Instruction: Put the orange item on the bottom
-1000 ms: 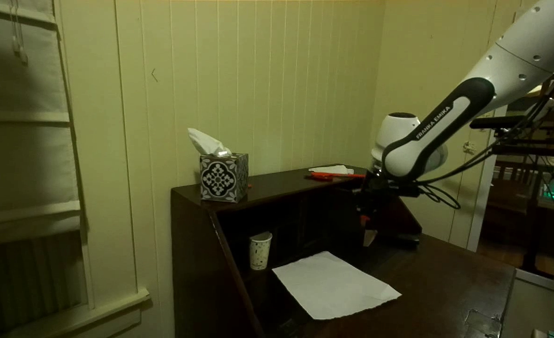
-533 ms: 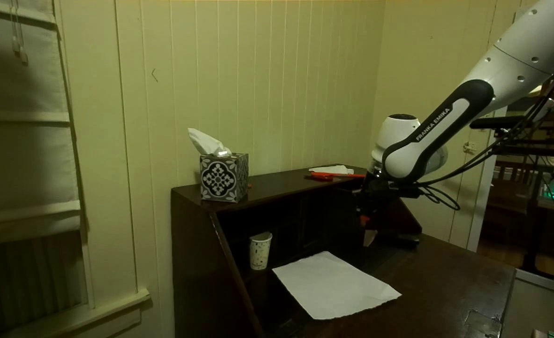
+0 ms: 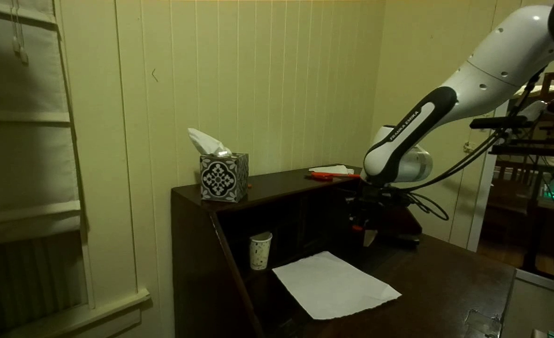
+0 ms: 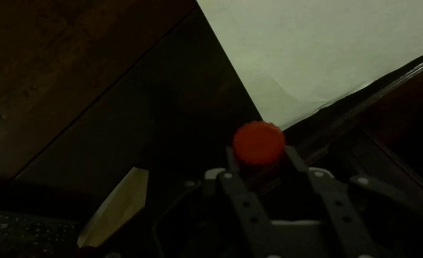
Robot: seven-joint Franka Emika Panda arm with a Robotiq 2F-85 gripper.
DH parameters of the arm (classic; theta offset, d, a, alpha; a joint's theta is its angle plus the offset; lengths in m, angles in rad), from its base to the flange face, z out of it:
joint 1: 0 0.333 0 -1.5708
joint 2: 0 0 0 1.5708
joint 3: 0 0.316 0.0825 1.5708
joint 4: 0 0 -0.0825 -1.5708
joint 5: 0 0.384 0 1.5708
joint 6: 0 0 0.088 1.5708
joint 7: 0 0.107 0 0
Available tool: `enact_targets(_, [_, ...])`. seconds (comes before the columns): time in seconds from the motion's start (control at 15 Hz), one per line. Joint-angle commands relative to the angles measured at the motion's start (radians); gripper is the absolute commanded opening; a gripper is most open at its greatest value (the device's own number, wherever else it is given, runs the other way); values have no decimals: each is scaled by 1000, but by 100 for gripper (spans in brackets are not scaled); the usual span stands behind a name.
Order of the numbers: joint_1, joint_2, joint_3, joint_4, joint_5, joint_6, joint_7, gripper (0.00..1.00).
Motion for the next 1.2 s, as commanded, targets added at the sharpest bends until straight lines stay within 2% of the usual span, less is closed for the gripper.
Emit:
enact_targets(0.0, [-50, 158, 46, 162, 126, -49, -137, 9])
enact_targets(0.33, [-101, 337, 64, 306, 143, -40, -187, 9])
enact_targets(0.6, [-109, 450, 62, 372, 116, 2, -194, 9])
enact_targets(1.13, [-84, 537, 42, 420, 103, 82, -167, 9])
